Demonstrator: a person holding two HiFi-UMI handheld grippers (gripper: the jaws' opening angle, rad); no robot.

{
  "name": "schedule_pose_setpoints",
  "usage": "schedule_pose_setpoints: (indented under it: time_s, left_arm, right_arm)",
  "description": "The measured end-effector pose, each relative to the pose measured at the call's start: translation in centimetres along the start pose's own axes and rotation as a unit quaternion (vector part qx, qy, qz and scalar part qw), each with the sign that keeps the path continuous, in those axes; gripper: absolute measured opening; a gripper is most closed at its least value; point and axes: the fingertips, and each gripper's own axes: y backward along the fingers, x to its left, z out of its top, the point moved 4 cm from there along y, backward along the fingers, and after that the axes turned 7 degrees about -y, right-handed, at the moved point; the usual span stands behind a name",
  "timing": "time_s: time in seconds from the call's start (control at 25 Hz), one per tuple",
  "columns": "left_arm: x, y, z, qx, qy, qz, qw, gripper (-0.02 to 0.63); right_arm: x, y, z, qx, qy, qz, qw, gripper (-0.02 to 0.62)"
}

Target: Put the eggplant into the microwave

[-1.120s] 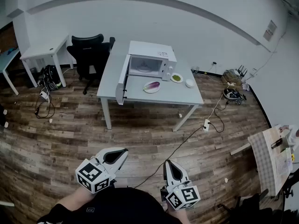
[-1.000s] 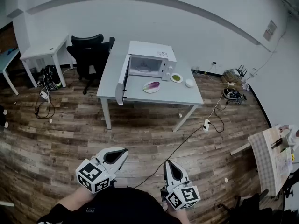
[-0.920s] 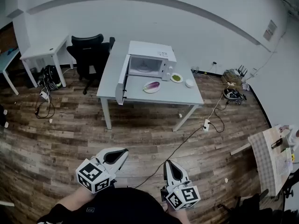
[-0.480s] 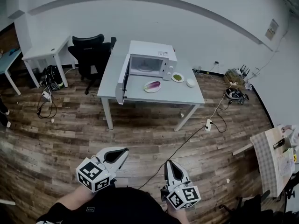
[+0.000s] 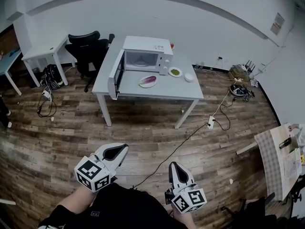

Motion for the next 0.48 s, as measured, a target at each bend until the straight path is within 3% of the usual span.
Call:
schedule_pose_setpoints:
  time_s: [0.28,0.48]
  left_arm:
    - [-4.5,-3.2,-0.4,-0.002,0.008,0.003,1.0,0.008]
    - [-4.3,-4.7,-1.1,0.004,0.017,0.021,0.9996,0.008]
  right_arm:
    - [-3.9,3.1,1.5,0.021,0.013,0.007,1.0,0.014]
    - [-5.8,2.2,1.8,0.027,0.009,0.018,0.999,0.015]
